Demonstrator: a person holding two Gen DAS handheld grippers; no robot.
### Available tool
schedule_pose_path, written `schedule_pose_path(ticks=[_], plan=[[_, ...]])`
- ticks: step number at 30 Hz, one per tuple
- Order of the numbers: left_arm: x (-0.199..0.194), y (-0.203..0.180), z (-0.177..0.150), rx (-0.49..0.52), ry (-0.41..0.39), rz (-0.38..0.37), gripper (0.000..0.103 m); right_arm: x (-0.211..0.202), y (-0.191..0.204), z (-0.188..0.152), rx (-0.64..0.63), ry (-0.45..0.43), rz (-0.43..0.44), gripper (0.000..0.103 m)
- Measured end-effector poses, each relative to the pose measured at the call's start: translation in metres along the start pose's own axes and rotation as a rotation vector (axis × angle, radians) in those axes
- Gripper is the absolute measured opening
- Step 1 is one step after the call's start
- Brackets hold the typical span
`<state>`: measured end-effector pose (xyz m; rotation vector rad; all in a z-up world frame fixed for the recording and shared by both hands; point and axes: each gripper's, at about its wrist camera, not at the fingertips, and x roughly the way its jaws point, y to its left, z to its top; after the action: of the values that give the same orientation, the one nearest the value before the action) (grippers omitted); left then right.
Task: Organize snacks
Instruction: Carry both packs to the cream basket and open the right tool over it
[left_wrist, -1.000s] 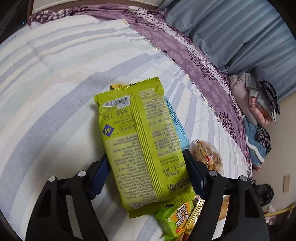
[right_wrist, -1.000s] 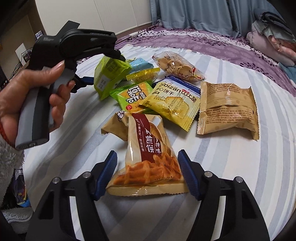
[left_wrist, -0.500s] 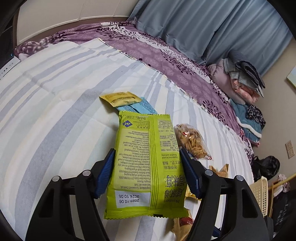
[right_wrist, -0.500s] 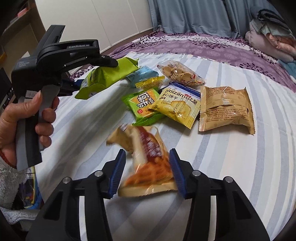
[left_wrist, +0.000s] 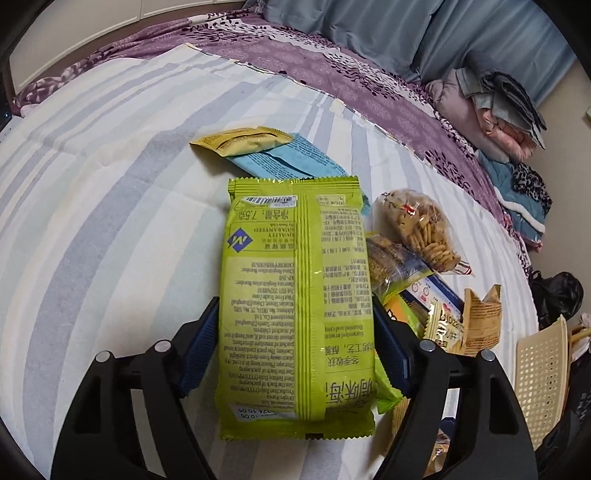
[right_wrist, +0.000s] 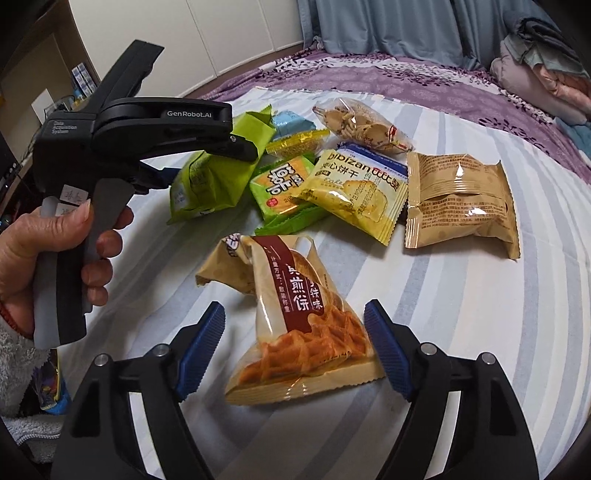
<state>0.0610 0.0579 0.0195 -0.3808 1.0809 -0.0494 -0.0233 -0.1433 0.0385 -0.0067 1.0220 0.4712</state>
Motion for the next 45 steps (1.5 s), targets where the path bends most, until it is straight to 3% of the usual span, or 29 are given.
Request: schedule_pose_path(ticks=[1, 3, 6, 19, 23, 24, 25, 27, 30, 34, 35, 39, 42, 45], plan=[[0.000, 0.000, -0.002, 0.000, -0.007, -0.004, 0.078, 0.002, 0.001, 0.000, -0.006, 0.003, -0.013, 0.065], [-0.003, 0.001, -0.004, 0.005, -0.023, -0.011, 0.075, 0.002, 0.003, -0.001, -0.031, 0.002, -0.057, 0.061], [-0.011, 0.001, -0.008, 0.016, -0.051, -0.020, 0.071, -0.004, 0.004, -0.004, -0.029, -0.014, -0.051, 0.055], [-0.085, -0.032, -0.017, 0.105, -0.213, -0.099, 0.071, -0.046, -0.013, -0.005, 0.073, -0.124, 0.036, 0.025], [-0.103, -0.048, -0.020, 0.145, -0.248, -0.123, 0.071, -0.054, -0.013, -0.007, 0.064, -0.142, 0.061, 0.027], [-0.105, -0.050, -0.021, 0.150, -0.251, -0.128, 0.071, -0.053, -0.012, -0.007, 0.052, -0.138, 0.068, 0.039], [-0.106, -0.052, -0.022, 0.152, -0.250, -0.135, 0.071, -0.051, -0.012, -0.007, 0.042, -0.132, 0.063, 0.068], [-0.108, -0.055, -0.026, 0.156, -0.249, -0.142, 0.071, -0.049, -0.010, -0.007, 0.019, -0.140, 0.054, 0.089], [-0.107, -0.055, -0.030, 0.156, -0.239, -0.147, 0.071, -0.030, -0.005, -0.002, -0.071, -0.098, 0.010, 0.089], [-0.107, -0.048, -0.033, 0.145, -0.232, -0.149, 0.071, 0.003, -0.008, 0.002, -0.115, 0.021, 0.019, 0.086], [-0.107, -0.046, -0.032, 0.144, -0.234, -0.146, 0.071, 0.004, -0.007, 0.003, -0.118, 0.019, 0.014, 0.084], [-0.106, -0.037, -0.032, 0.128, -0.228, -0.147, 0.071, 0.005, -0.003, 0.005, -0.118, 0.015, -0.046, 0.056], [-0.105, -0.034, -0.032, 0.127, -0.226, -0.148, 0.071, -0.001, 0.000, 0.002, -0.104, -0.006, -0.061, 0.050], [-0.107, -0.032, -0.032, 0.130, -0.236, -0.146, 0.071, -0.013, -0.004, -0.001, -0.036, -0.042, -0.018, 0.047]])
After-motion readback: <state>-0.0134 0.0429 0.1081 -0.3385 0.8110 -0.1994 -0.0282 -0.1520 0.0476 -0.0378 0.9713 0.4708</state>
